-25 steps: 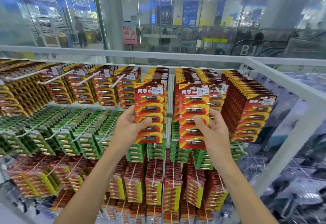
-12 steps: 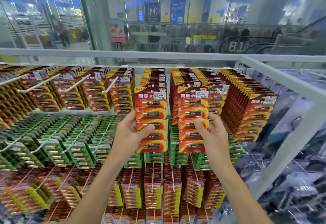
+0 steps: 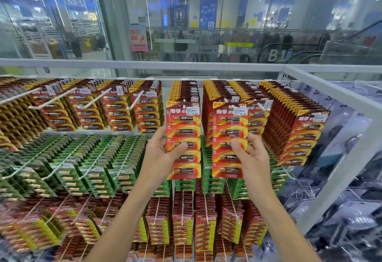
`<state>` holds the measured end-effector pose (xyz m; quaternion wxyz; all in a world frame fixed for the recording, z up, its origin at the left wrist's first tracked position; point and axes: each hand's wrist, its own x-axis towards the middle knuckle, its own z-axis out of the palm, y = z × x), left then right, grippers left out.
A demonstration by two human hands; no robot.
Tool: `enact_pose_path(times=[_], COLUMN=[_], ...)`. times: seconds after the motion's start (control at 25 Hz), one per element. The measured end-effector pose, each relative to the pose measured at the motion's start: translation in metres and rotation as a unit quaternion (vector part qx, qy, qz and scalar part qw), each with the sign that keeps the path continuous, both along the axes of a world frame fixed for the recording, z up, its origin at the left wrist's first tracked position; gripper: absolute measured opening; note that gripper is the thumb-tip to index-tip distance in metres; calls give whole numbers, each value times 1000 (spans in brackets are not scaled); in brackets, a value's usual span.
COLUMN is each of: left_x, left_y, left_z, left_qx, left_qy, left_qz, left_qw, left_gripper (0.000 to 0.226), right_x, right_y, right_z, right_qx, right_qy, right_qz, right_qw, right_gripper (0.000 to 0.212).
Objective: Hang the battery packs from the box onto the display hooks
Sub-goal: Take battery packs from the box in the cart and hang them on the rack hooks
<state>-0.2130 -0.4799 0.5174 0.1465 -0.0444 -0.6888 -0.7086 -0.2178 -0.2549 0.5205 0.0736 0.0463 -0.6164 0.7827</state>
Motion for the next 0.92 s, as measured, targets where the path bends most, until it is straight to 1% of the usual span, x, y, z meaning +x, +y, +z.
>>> enact_pose_path(times=[0.08,0.2,0.32,0.48,0.64,0.76,0.8,0.88,0.92], left_x=[-5,-17,-29,-45,-54,-56,-56,-54,-51], left_y=[0,1,3,4,3,3,2,4,5], left_z=[-2,-3,-3,-7,-15,-19,-20,-22,-23], left_qx=[20,11,-11,-34,-74,-122,-135,-163,-180], left_qy=[-9,-29,-40,-40,-37,-31,-27,-25,-26], left_qz=[13,27,36,36,56,78,83,96,107], left_qw=[1000,999,999,998,995,989,987,982,978], left_gripper=[43,37,41,40,44,58,59,51,47], right_x=[-4,-9,-18,-34,-50,-56,-58,-59,-59], right_y=[0,-3,-4,-7,-7,-8,-7,-5,-4], right_z=[-3,-2,-3,-2,-4,-8,-10,-15,-18], right_qx=[9,20,21,54,68,103,106,125,143], right_qy=[-3,0,-5,-13,-24,-29,-33,-44,-54], right_qz=[-7,-20,-17,-22,-21,-20,-14,-1,-1], right_qw=[1000,1000,1000,998,997,994,994,991,988], right_gripper=[33,32,24,27,12,30,31,30,40])
